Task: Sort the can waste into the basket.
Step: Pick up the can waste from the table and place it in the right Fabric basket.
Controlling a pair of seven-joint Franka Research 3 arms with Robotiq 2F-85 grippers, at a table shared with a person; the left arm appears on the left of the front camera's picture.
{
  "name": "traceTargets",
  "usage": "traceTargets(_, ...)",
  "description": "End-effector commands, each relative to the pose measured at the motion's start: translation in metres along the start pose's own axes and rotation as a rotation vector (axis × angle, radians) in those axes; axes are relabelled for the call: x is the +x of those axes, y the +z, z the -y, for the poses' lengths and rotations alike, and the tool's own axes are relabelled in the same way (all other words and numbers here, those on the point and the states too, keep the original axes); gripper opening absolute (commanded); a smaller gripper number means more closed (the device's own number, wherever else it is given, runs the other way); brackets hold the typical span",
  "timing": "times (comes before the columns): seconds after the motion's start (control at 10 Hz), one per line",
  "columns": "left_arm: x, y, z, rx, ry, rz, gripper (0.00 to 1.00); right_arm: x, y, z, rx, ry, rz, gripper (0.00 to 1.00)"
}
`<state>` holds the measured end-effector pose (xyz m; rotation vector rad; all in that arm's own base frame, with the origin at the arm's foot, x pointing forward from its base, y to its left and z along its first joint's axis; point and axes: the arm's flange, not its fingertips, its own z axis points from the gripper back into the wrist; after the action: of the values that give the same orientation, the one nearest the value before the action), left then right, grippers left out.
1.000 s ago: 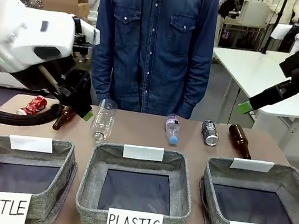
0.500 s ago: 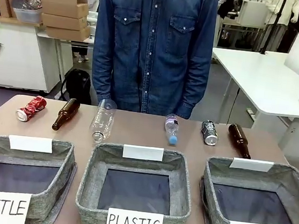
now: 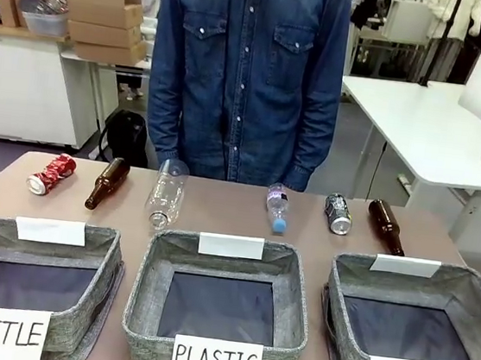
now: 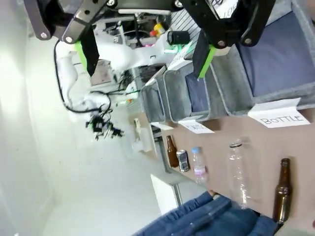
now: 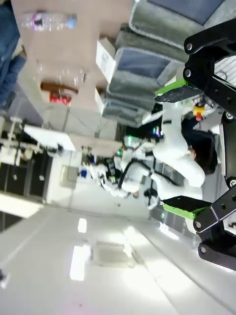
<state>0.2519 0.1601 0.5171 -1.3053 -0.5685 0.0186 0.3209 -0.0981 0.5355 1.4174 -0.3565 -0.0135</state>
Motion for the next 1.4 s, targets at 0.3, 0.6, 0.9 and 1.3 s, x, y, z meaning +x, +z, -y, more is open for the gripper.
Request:
traceTargets(0.3, -0.004, -0.006, 0.024, 0.018, -0.061, -0.038, 1.00, -0.001, 0.009, -0.010, 0.060, 0.004, -0.012, 1.00)
traceTargets(0.6, -0.004, -0.006, 0.024, 0.018, -0.061, -0.038, 1.00, -0.001, 0.009, -0.010, 0.060, 0.004, -0.012, 1.00)
traceTargets(0.9, -0.004, -0.006, 0.024, 0.018, -0.061, -0.038, 1.00, -0.007, 0.010, -0.008, 0.042, -0.017, -0.015, 1.00)
traceTargets(1.3, 0.014, -0.052, 0.013, 0.399, -0.079, -0.242, 1.00, -0.007, 0.010, -0.008, 0.042, -0.017, -0.015, 1.00)
